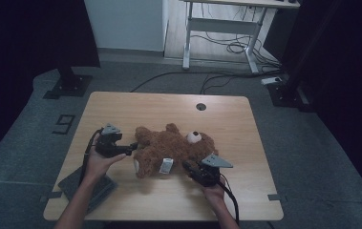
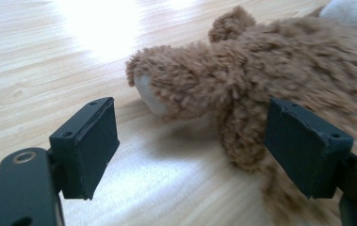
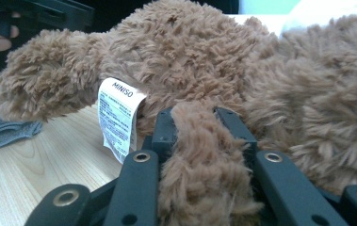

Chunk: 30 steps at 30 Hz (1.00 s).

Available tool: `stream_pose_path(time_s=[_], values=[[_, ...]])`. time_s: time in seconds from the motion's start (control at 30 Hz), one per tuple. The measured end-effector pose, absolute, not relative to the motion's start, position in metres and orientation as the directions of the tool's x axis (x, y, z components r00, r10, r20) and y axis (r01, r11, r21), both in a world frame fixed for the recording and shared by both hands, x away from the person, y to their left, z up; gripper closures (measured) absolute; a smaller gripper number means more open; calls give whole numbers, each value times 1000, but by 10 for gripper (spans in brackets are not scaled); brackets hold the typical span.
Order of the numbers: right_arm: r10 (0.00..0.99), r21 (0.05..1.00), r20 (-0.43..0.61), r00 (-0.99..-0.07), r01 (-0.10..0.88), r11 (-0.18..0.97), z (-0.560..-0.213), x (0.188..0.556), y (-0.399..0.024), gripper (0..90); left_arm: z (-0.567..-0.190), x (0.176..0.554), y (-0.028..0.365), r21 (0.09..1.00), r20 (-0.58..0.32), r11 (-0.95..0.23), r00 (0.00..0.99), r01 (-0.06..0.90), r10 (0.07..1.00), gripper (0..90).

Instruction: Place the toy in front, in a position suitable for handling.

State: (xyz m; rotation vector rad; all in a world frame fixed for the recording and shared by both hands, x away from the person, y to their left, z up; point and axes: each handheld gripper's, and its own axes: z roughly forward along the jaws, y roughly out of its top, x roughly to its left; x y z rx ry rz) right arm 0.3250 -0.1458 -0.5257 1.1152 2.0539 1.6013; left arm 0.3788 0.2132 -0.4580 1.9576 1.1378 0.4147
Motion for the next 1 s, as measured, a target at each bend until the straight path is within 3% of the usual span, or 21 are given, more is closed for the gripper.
stream_pose_path(time_s=[0.5,1.0], values=[[721,920,207,-661,383,87,-525,327,-145,698,-457,313,243,823,-85,-205,471,530,878,203],[717,922,210,-664,378,81,-527,324,-140,689,-490,265,268,769,-13,-224,364,599,931,204]])
